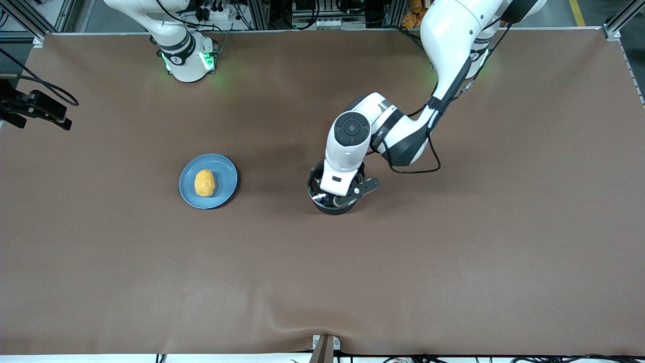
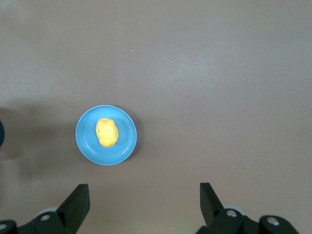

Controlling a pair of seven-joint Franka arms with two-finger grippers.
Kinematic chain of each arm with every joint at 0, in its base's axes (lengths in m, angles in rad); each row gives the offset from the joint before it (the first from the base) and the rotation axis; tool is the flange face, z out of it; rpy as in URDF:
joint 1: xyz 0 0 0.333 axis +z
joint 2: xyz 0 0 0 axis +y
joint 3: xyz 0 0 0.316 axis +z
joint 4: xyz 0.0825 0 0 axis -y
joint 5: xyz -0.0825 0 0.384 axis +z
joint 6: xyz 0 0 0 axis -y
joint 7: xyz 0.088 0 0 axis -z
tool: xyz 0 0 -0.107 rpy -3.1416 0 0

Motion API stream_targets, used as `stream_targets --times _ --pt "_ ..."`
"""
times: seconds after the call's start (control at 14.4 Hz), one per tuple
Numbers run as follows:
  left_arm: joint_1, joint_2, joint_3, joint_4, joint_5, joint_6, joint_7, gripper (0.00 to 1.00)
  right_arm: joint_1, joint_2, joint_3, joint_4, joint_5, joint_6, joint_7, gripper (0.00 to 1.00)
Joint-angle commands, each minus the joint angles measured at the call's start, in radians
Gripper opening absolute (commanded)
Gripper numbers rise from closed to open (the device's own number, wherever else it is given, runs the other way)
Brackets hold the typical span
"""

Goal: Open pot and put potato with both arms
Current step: 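Reach the left gripper to the blue knob of the glass lid, then grasp the blue lid knob with the left gripper and lift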

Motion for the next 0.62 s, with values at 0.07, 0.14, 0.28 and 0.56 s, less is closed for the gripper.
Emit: stream_targets --times 0.07,0.14,0.28,0.56 --pt "-0.033 0.045 0.013 0.043 0.051 0.003 -0.048 1.0 -0.01 -0.006 0.004 -0.007 -0.001 -0.002 -0.008 1.0" --pt "-0.036 0.051 0.013 0.043 0.057 0.003 -0.048 1.0 -0.01 -0.006 0.004 -0.007 -0.001 -0.002 -0.008 1.0" --pt "-0.038 0.057 0.013 0.041 0.069 0.005 -0.061 1.0 -0.01 -0.006 0.004 -0.007 -0.001 -0.002 -0.008 1.0" --pt "-0.041 0.057 0.012 0.039 0.069 0.003 -0.061 1.0 -0.008 -0.006 0.004 -0.007 -0.001 0.0 -0.008 1.0"
